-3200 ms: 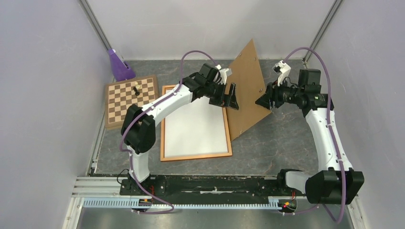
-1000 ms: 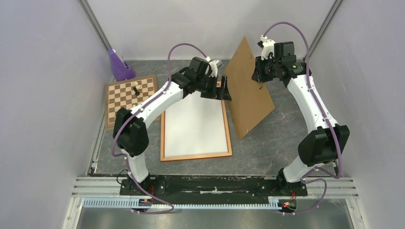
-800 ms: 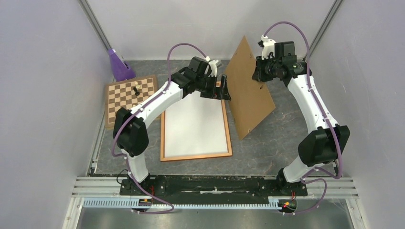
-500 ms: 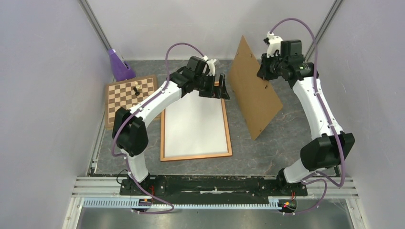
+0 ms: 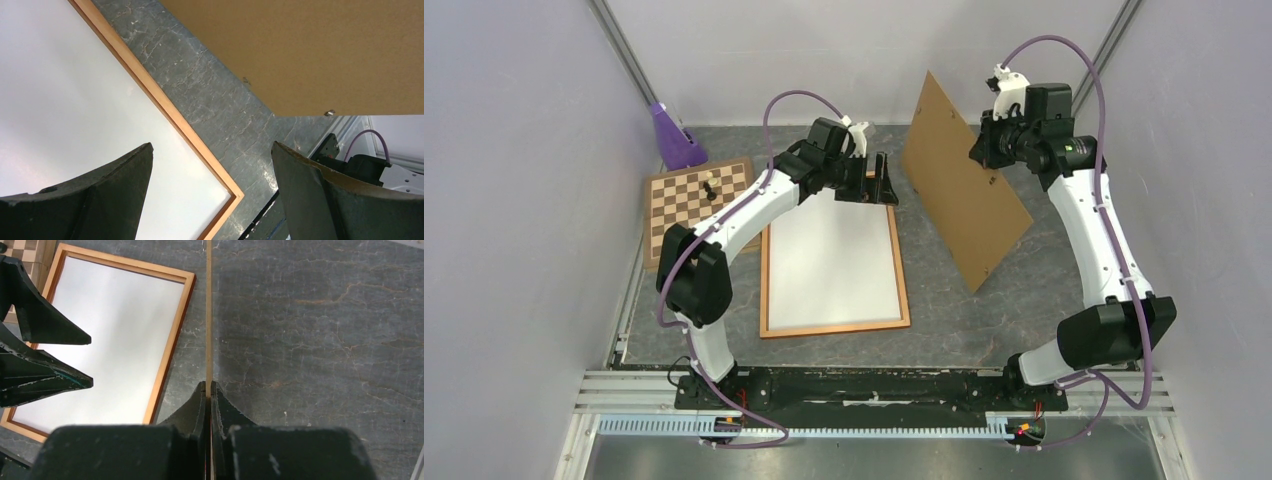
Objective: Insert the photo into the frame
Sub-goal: Pick up the photo frame item at the center of the board.
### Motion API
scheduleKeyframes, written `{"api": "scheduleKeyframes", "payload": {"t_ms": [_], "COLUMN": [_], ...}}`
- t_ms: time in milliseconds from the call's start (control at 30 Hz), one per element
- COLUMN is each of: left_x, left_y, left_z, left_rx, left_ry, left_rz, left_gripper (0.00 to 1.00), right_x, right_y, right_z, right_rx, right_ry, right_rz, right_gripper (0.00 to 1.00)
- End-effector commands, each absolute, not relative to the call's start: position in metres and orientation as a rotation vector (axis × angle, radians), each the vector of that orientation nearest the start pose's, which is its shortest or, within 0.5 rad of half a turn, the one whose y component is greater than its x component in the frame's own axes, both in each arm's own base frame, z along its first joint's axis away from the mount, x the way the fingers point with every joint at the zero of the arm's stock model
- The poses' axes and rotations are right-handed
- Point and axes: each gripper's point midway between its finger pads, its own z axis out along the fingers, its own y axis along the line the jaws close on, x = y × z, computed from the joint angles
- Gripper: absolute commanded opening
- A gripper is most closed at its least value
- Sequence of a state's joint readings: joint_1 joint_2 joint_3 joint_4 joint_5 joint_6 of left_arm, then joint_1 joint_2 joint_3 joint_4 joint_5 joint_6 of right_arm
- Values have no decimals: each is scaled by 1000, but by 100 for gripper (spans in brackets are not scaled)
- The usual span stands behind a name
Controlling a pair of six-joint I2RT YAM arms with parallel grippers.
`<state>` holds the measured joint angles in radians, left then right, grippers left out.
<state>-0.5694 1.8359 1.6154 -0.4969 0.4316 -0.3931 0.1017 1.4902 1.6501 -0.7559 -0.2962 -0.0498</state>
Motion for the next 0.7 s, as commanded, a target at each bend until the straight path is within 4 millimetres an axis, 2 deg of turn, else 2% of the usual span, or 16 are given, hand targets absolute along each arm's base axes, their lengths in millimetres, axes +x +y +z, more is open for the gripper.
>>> {"api": "scheduleKeyframes", "payload": {"t_ms": [0,167,267,400,567,667], "left_x": [363,371,378,383,380,383], "left_y": [-340,-340,-337,-338,-336,-329], "left_z": [223,219,225,238,246,246], "left_rx": [507,482,493,507,481,484], "left_ry": [2252,2207,2117,1957,1806,1760], "left_rz": [-1012,-1088,-1126,-1249,-1450,-1436], "left_gripper": [94,94,95,96,95,93], "right_x": [404,401,399,394,378,369], "right_y": [95,100,106,112,127,135], "right_z": [355,389,405,439,482,500], "right_rx": [-355,-347,-357,-341,-360,-370], "right_ry": [1953,1872,1830,1756,1645,1595], "right_rz": [349,384,422,471,578,643], "right_gripper": [0,0,0,0,0,0]}}
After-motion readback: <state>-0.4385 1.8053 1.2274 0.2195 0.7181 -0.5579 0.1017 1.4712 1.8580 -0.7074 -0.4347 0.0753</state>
